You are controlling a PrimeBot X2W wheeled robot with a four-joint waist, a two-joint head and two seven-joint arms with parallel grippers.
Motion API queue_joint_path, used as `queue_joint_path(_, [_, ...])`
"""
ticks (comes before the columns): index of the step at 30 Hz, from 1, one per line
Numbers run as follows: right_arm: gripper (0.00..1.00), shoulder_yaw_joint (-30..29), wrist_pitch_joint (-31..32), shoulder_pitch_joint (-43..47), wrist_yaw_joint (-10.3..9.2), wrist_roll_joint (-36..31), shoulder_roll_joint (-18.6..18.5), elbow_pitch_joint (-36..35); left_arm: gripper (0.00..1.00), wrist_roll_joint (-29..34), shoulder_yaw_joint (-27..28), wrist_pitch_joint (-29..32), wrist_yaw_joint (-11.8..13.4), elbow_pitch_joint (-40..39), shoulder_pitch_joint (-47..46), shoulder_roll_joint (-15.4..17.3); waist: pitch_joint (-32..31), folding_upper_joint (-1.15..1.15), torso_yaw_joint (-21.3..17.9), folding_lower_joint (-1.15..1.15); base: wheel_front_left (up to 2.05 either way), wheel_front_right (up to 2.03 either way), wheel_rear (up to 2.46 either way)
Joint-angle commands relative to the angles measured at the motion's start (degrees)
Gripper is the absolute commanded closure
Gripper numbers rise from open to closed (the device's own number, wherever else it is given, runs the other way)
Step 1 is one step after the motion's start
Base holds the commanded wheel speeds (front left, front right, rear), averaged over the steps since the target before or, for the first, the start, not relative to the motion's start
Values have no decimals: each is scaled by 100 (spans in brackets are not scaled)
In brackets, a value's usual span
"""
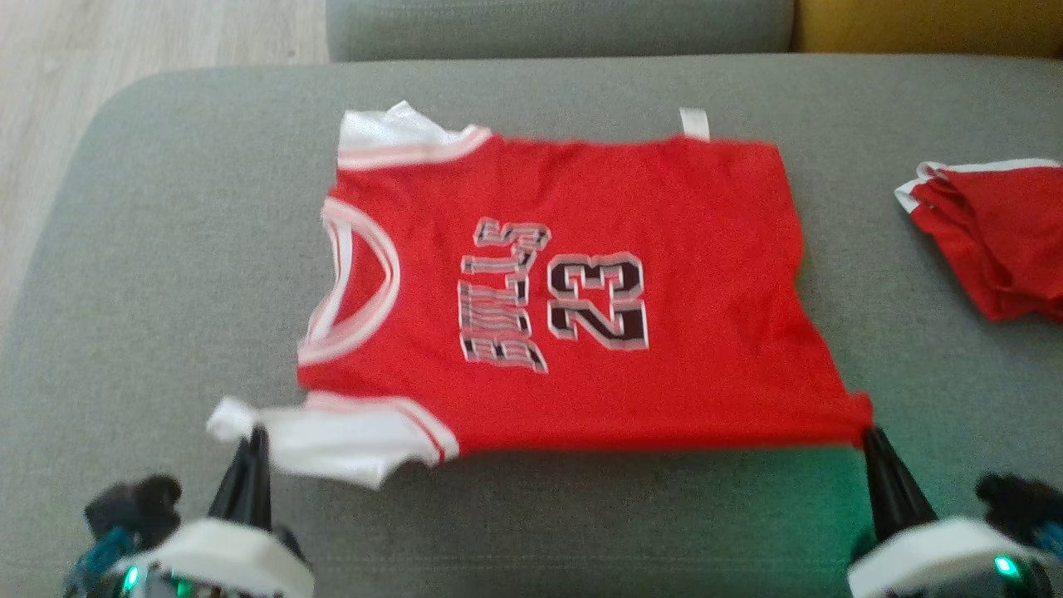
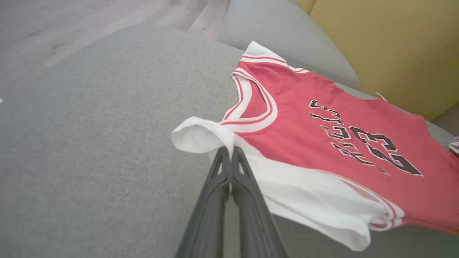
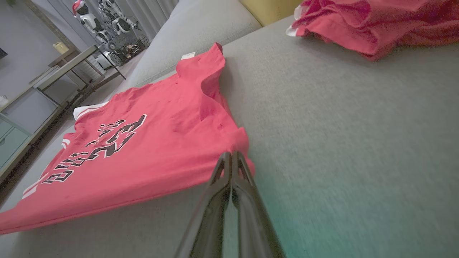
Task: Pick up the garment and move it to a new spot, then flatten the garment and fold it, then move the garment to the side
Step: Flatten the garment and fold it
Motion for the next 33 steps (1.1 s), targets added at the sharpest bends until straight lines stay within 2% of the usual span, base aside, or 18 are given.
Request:
queue_joint_path(1, [100, 18, 53, 15, 37, 53, -63, -303, 100, 33, 298, 38, 101, -312, -83, 163, -57, 0, -13, 1, 0, 0, 0])
queue_joint_path(5, [100, -186, 440, 754, 37, 203, -61, -1185, 100, 93, 319, 462, 401, -1245, 569, 207, -166, 0, -25, 1, 0, 0, 0])
queue_joint_path(8, [100, -307, 617, 1062, 37, 269, -60, -1574, 100, 140, 314, 699, 544, -1688, 838, 245, -227, 0, -29, 1, 0, 0, 0])
queue_joint_path(15, [100, -434, 812, 1082, 37, 265, -60, -1679, 100, 183, 222, 1156, 611, -1978, 766, 380, -174, 0, 0, 1, 0, 0, 0])
queue_joint_path(19, [100, -404, 984, 687, 37, 154, -59, -1468, 100, 124, 140, 1408, 470, -1802, 288, 504, 0, 0, 6, 1, 0, 0, 0])
queue_joint_path(22, [100, -358, 1135, 259, 37, 13, -59, -1261, 100, -6, 31, 1663, 265, -1458, -198, 595, 174, 0, 6, 1, 0, 0, 0])
queue_joint_path(27, [100, -143, 1308, -586, 37, -293, -59, -639, 100, -242, -120, 2024, -122, -429, -1203, 713, 503, 0, -29, 1, 0, 0, 0])
queue_joint_path(33, [100, -9, 1233, -1008, 37, -354, -59, 22, 100, -362, -189, 1941, -394, 493, -1776, 709, 669, 0, -59, 1, 0, 0, 0])
